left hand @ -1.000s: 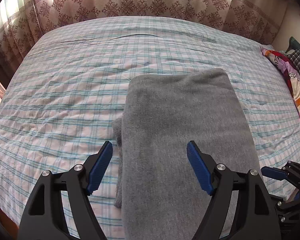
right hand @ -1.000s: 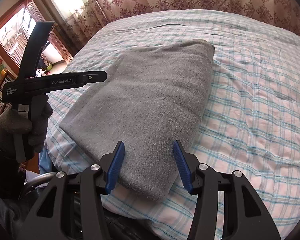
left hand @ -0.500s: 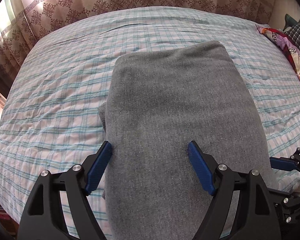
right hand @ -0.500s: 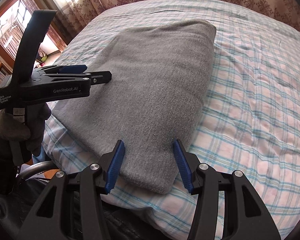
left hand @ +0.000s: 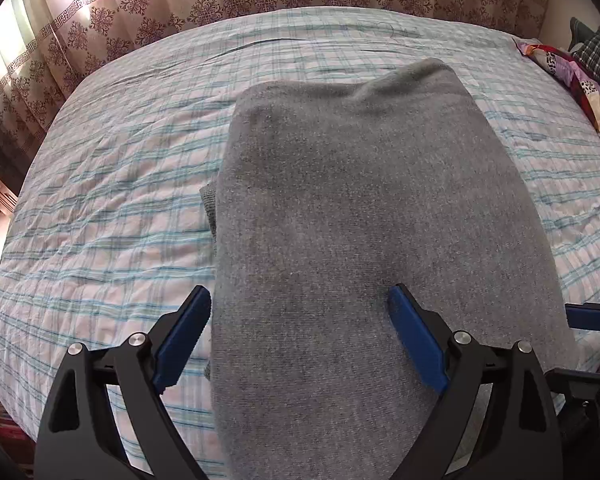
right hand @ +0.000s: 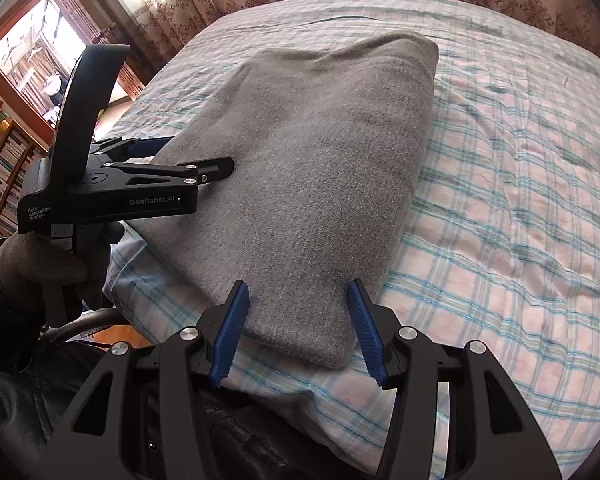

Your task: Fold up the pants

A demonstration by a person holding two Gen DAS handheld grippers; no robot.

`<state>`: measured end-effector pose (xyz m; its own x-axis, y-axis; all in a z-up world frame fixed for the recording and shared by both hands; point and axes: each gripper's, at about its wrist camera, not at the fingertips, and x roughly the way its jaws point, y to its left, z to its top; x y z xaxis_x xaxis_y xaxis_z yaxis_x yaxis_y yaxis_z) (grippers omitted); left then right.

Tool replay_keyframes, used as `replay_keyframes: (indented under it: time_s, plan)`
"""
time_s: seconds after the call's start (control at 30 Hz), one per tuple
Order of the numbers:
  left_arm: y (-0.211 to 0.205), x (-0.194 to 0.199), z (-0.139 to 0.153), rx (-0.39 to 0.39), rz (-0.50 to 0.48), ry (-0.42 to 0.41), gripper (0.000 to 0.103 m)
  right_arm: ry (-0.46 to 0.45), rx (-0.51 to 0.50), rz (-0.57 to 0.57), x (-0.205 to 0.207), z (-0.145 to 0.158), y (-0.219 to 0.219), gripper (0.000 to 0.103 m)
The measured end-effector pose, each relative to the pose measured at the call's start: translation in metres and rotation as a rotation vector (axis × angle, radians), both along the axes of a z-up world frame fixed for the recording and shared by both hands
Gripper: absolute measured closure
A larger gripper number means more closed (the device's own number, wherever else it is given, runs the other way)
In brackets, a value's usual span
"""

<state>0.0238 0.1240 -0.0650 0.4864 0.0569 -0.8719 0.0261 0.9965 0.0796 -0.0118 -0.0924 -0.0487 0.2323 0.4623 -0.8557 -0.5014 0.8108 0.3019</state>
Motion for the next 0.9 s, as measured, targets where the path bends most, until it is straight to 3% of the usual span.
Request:
replay_keyframes:
  time_s: [0.23, 0.4, 0.67, 0.9]
  plan:
    - [-0.003, -0.007, 0.010, 0.020, 0.009, -0.010, 0.011, 0.020, 0.052, 0.054, 0.001, 0.013, -0.013, 0.051]
    - [-0.011, -0.012, 0.017, 0.022, -0.012, -0.024, 0.011, -0.098, 0.047, 0.011, 0.021, 0.038, -0.027, 0.051]
    - [-0.012, -0.017, 0.020, 0.020, 0.000, -0.019, 0.011, -0.186, 0.053, -0.069, 0.108, 0.041, -0.005, 0.051]
    - [-0.001, -0.020, 0.014, -0.004, 0.024, 0.005, 0.011, -0.191, 0.005, -0.112, 0.179, 0.022, 0.032, 0.051]
